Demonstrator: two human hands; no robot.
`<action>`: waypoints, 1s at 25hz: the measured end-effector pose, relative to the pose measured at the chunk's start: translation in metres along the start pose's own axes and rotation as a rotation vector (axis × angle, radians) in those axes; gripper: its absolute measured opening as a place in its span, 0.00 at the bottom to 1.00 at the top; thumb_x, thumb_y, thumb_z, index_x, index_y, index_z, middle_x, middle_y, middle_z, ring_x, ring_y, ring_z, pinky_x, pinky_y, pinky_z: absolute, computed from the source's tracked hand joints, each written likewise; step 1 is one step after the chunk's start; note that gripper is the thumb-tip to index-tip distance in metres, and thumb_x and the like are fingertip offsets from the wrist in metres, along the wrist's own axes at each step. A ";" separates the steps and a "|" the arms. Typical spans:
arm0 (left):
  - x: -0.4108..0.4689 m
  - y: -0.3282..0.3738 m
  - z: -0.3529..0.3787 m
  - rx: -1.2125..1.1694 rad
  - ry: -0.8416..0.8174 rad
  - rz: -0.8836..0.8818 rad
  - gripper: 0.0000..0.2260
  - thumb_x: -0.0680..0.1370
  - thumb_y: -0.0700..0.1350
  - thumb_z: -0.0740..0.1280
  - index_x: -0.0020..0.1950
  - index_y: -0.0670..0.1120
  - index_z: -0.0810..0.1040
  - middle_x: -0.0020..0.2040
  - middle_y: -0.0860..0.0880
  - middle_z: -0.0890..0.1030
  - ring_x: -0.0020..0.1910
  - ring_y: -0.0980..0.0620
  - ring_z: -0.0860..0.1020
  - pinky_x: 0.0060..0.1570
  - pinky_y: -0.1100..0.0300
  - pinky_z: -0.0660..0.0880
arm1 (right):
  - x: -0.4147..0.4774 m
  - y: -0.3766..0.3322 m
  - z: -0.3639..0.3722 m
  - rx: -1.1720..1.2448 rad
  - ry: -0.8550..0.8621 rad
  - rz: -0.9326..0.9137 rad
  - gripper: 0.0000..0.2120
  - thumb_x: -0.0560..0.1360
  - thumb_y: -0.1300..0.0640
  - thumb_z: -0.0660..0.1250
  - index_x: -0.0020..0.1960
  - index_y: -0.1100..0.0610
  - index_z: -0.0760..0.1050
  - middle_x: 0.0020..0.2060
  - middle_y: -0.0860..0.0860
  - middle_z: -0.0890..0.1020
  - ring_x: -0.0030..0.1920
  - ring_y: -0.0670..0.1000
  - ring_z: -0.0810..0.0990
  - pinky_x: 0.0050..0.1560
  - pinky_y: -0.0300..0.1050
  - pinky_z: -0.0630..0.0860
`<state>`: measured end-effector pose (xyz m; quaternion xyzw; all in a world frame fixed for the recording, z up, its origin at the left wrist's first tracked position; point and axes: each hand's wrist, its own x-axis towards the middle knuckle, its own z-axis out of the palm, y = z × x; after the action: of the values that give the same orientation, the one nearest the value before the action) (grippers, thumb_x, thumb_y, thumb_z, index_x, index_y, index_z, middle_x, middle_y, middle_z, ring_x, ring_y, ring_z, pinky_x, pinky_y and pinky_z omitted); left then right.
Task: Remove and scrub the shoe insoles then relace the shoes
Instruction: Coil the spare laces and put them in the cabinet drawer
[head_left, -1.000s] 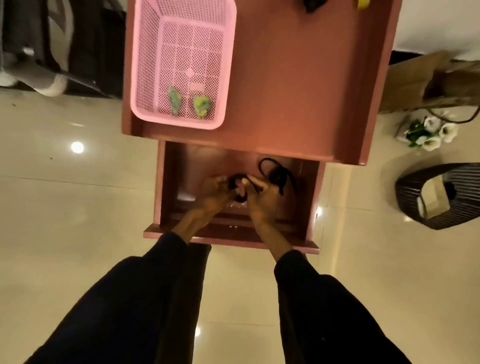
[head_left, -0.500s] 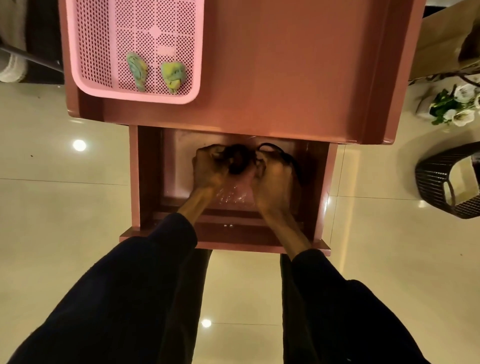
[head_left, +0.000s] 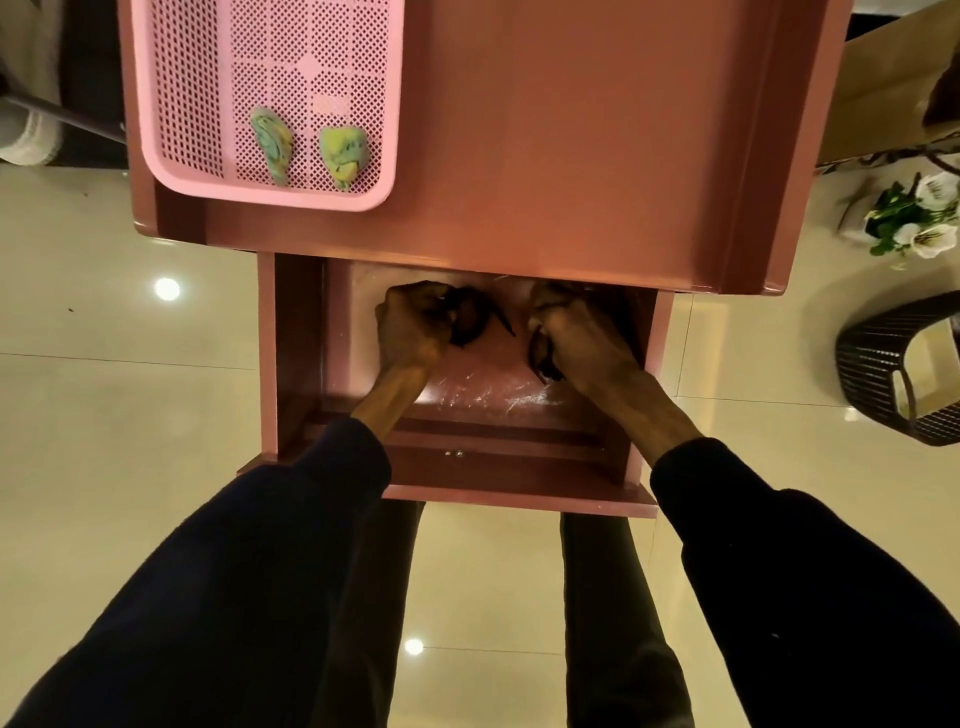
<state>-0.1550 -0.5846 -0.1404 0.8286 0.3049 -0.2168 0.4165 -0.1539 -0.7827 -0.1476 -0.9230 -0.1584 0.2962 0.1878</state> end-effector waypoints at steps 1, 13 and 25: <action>0.003 -0.003 0.002 -0.028 0.026 -0.010 0.11 0.78 0.29 0.68 0.60 0.33 0.82 0.56 0.41 0.84 0.54 0.44 0.82 0.43 0.73 0.77 | -0.002 0.004 -0.001 -0.065 -0.018 -0.027 0.15 0.65 0.74 0.70 0.45 0.58 0.82 0.52 0.53 0.80 0.53 0.55 0.79 0.50 0.52 0.80; 0.000 -0.011 0.001 -0.181 -0.034 -0.070 0.11 0.73 0.31 0.75 0.53 0.41 0.85 0.48 0.44 0.86 0.45 0.53 0.82 0.46 0.64 0.82 | -0.033 -0.009 -0.012 0.039 0.119 0.048 0.24 0.67 0.76 0.72 0.61 0.62 0.82 0.66 0.57 0.78 0.69 0.60 0.73 0.66 0.51 0.76; -0.047 0.013 -0.017 0.058 -0.097 0.284 0.30 0.71 0.30 0.74 0.71 0.48 0.78 0.62 0.56 0.76 0.65 0.47 0.75 0.63 0.51 0.78 | -0.079 -0.024 -0.061 0.388 0.352 0.254 0.20 0.72 0.74 0.69 0.61 0.60 0.82 0.57 0.54 0.84 0.58 0.54 0.82 0.62 0.52 0.80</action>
<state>-0.1778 -0.5917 -0.0946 0.8637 0.1578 -0.2040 0.4330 -0.1829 -0.8089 -0.0527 -0.9195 0.0532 0.1772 0.3469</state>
